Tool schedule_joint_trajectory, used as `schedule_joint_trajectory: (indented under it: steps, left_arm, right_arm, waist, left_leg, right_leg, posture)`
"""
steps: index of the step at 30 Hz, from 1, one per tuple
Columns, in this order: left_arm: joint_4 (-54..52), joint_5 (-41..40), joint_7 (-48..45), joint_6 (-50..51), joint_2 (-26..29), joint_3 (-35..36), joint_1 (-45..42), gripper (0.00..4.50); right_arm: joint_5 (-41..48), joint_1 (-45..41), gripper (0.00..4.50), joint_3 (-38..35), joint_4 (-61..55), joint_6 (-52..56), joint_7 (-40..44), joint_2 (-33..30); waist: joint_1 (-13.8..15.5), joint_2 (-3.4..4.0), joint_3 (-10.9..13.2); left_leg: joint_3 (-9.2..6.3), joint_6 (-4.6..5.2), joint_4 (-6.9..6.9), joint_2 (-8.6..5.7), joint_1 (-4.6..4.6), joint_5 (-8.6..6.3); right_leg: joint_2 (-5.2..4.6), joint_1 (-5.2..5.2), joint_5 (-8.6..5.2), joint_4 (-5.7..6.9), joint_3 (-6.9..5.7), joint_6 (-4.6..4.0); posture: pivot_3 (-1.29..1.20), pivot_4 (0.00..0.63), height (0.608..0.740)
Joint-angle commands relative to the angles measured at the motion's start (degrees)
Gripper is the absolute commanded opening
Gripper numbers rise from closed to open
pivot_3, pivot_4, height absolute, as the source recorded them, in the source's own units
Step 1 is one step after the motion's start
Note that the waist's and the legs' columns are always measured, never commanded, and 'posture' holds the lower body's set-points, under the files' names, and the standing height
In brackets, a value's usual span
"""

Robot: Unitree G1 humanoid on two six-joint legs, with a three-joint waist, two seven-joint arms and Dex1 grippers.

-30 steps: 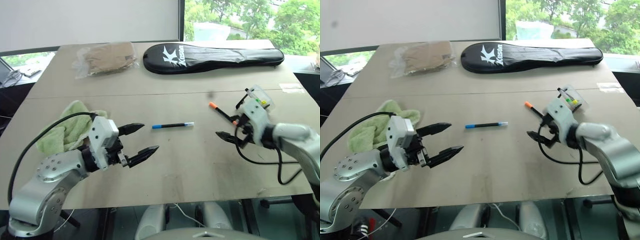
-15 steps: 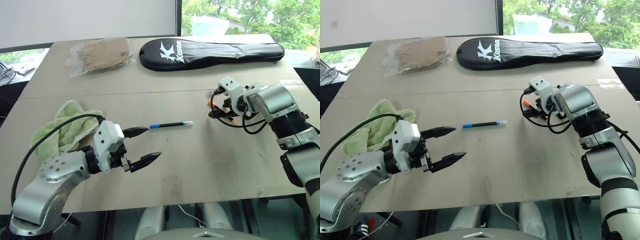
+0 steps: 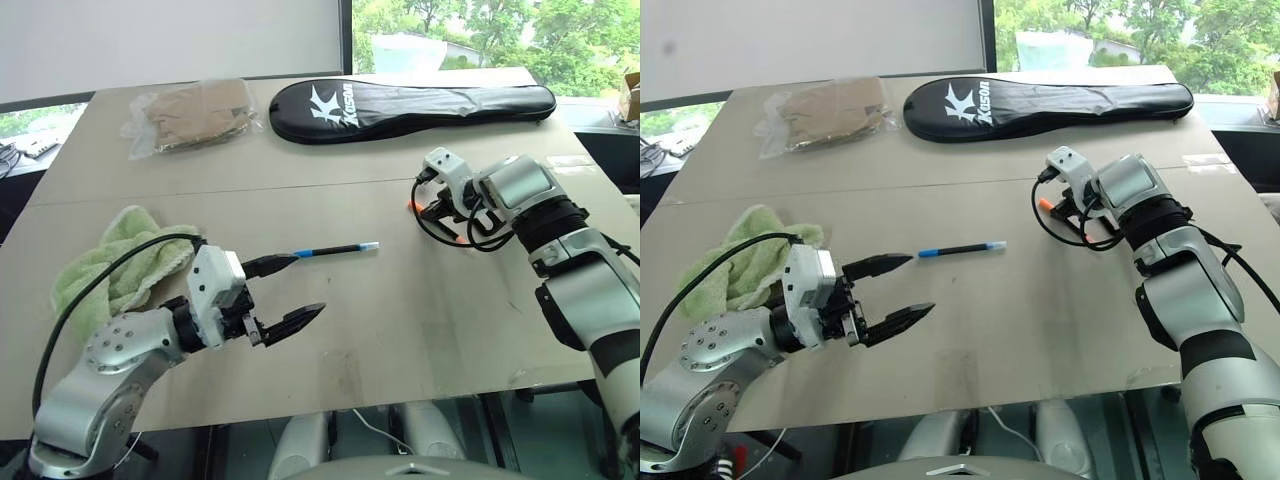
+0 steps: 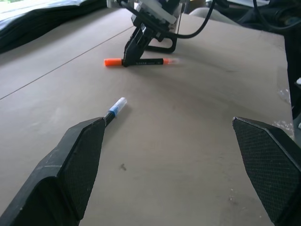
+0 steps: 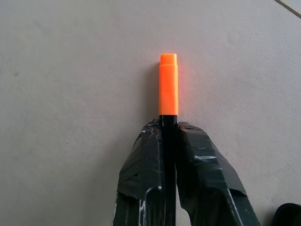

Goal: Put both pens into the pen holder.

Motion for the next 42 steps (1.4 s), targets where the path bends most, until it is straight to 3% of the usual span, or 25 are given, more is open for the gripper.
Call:
schedule_joint_trajectory:
  steps: [1,6,9,15,20,24,31,42]
  left_arm:
    - [-2.01,-3.33,-0.06,-0.79,-0.56,2.1,0.22,4.5]
    - [-1.9,-6.01,2.1,-1.54,-2.56,2.54,-2.95,4.5]
    - [-1.04,-7.34,3.46,-0.56,-2.85,1.64,-6.61,4.5]
    - [2.17,-8.23,3.38,0.06,-3.56,-1.44,-13.47,4.5]
    - [4.67,-8.91,1.1,0.45,-5.14,-6.01,-18.9,4.5]
    - [6.85,-7.46,-1.73,-0.61,-4.12,-6.46,-19.64,4.5]
    - [6.49,-7.11,-1.58,-0.57,-3.61,-5.43,-18.13,4.5]
    - [4.53,-6.95,2.33,0.26,-3.9,-6.06,-18.27,4.5]
  right_arm:
    - [2.87,2.59,0.06,-6.69,-9.48,1.79,1.25,-2.82]
    - [17.33,11.0,0.06,-28.27,-36.73,6.43,-0.12,-4.66]
    - [23.6,14.85,0.06,-36.61,-48.81,8.51,-2.0,-4.63]
    - [22.35,22.81,0.06,-40.96,-64.4,1.77,-10.32,-6.55]
    - [13.11,31.83,0.06,-37.15,-63.61,-16.61,-14.98,-6.09]
    - [9.94,31.97,0.06,-35.85,-58.48,-25.8,-17.28,-5.01]
    - [9.72,29.08,0.06,-37.54,-52.55,-30.36,-19.38,-5.35]
    - [3.62,33.31,0.06,-34.42,-38.68,-43.94,-19.69,-6.01]
  waist:
    - [0.08,0.0,0.0]
    - [0.73,0.18,0.12]
    - [1.14,0.18,0.12]
    - [1.5,0.17,0.1]
    - [1.55,0.12,0.07]
    - [0.74,0.15,0.09]
    - [0.55,0.15,0.09]
    - [0.67,0.15,0.09]
  left_leg:
    - [0.0,0.0,0.0,0.0,0.0,0.0]
    - [-0.12,0.0,0.15,-0.01,-0.42,0.0]
    - [-0.14,0.01,0.14,0.0,-0.38,0.0]
    - [-0.1,0.02,0.2,-0.03,-0.3,-0.01]
    - [-0.09,0.02,0.25,-0.02,-0.25,-0.01]
    - [0.14,0.01,0.36,0.0,-0.18,0.0]
    - [0.07,0.01,0.42,0.01,-0.15,0.0]
    - [0.08,0.01,0.48,0.01,-0.16,0.0]
  right_leg:
    - [0.0,0.0,0.0,0.0,0.0,0.0]
    - [-0.04,-0.19,0.01,-0.02,-0.15,0.01]
    - [-0.01,-0.13,0.01,-0.01,-0.21,0.01]
    - [-0.01,-0.03,0.01,0.01,-0.16,0.03]
    - [0.02,-0.01,0.02,0.07,-0.16,0.03]
    - [0.08,-0.03,0.02,0.22,-0.12,0.04]
    - [0.07,-0.03,0.02,0.28,-0.05,0.04]
    - [0.07,-0.01,0.02,0.31,0.02,0.04]
  posture:
    - [0.0,0.15,0.74]
    - [0.0,0.15,0.74]
    - [0.0,0.15,0.74]
    - [0.0,0.15,0.74]
    - [0.0,0.15,0.74]
    - [0.0,0.15,0.74]
    - [0.0,0.15,0.74]
    - [0.0,0.15,0.74]
